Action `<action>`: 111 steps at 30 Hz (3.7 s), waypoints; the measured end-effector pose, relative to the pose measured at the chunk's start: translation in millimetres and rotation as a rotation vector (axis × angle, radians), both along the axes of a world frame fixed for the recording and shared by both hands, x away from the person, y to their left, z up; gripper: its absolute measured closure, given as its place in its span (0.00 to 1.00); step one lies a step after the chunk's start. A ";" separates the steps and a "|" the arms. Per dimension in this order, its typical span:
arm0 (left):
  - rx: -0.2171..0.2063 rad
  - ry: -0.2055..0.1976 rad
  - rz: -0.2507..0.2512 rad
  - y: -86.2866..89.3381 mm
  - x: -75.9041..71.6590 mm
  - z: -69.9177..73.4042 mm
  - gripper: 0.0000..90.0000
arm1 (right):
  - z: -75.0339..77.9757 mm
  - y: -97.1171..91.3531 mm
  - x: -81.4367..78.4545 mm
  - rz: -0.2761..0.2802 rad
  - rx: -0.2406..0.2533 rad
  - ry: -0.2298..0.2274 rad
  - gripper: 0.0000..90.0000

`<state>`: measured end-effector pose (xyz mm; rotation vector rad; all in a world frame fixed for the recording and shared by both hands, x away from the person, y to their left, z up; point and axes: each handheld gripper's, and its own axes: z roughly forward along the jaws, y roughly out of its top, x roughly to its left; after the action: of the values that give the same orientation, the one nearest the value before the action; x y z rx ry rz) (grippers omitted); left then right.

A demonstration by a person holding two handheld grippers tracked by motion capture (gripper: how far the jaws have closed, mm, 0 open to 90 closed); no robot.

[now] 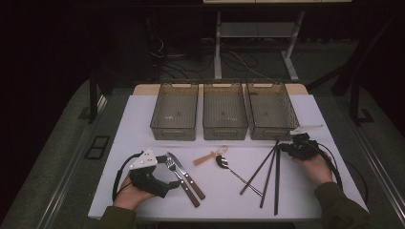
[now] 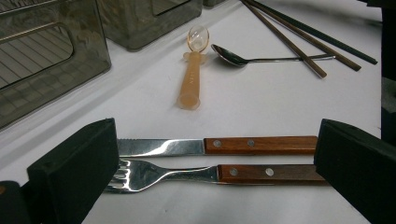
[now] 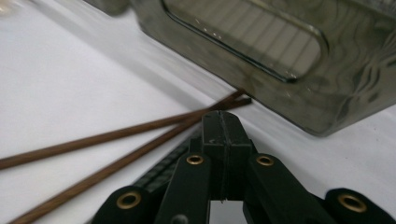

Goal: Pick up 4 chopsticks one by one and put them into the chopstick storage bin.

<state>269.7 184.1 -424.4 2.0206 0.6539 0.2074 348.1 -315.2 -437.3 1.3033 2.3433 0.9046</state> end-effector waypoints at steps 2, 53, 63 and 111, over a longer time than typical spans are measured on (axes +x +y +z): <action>0.000 0.002 0.001 0.1 0.2 -0.3 0.00 | 2.6 1.3 -2.4 0.008 0.008 -0.005 1.00; 0.001 0.003 -0.003 -0.4 -0.8 -0.5 0.00 | 1.2 49.3 -44.5 0.273 -0.027 0.051 1.00; 0.005 0.005 -0.004 -1.4 0.1 -1.7 0.00 | 8.5 5.4 2.5 0.016 -0.028 -0.034 1.00; 0.006 0.008 -0.007 -1.5 -0.3 -1.8 0.00 | -9.3 20.3 23.1 0.043 -0.087 -0.059 1.00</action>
<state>269.4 182.6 -426.3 2.0302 0.6513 0.1978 371.2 -294.9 -446.6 1.1812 2.3456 0.8323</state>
